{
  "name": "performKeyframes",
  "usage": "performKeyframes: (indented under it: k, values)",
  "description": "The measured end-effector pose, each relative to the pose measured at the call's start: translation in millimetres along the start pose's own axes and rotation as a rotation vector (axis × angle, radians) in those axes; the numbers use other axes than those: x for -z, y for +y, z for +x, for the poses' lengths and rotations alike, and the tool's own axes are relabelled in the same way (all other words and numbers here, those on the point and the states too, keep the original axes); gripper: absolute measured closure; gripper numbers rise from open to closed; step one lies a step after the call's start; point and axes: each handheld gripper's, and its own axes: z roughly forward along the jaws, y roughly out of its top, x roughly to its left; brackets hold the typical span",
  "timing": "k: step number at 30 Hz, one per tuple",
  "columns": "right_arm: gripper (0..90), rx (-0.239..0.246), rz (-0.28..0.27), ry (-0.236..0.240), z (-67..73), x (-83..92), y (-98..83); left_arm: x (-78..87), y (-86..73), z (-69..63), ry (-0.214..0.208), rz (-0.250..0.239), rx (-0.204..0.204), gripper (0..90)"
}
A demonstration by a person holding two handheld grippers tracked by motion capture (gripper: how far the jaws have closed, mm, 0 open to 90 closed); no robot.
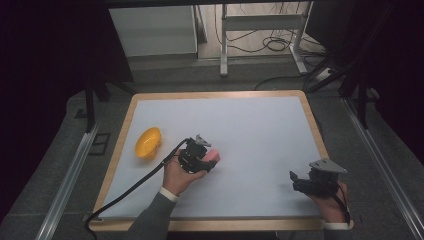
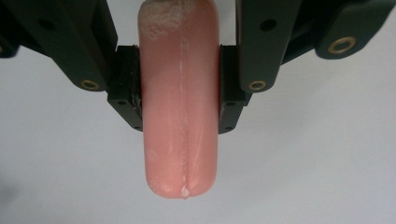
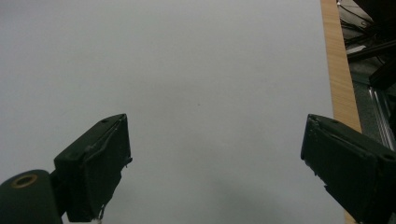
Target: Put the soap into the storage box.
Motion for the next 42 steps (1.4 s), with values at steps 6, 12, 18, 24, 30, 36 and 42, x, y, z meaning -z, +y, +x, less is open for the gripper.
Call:
performKeyframes:
  k: [6, 12, 18, 24, 30, 36, 42]
  values:
    - [8.2, -0.003, 0.005, -0.003, -0.4, -0.6, -0.4, 8.8, 1.1, 4.2, 0.017, -0.013, 0.001, 60.1]
    - [8.2, -0.001, 0.003, -0.001, 0.0, -0.3, -0.1, 14.4, 1.9, 7.0, 0.027, -0.027, 0.004, 60.1]
    - [8.2, -0.006, 0.004, -0.004, -0.6, 0.1, -0.2, 23.0, -0.1, 11.7, 0.037, -0.045, 0.012, 60.1]
    - [8.2, -0.004, 0.016, -0.008, 0.3, -1.1, -0.4, 29.3, -3.3, 17.8, 0.046, -0.046, 0.023, 60.1]
    - [8.2, -0.004, 0.017, -0.005, 0.2, -1.4, -0.6, 33.7, -4.9, 22.8, 0.058, -0.053, 0.032, 60.1]
    - [8.2, -0.007, 0.013, -0.005, -0.4, -0.5, -0.5, 39.3, -4.4, 26.4, 0.069, -0.059, 0.035, 60.1]
    - [8.2, -0.006, 0.011, -0.006, -0.6, 0.0, -0.4, 47.9, -4.1, 31.2, 0.088, -0.076, 0.043, 60.1]
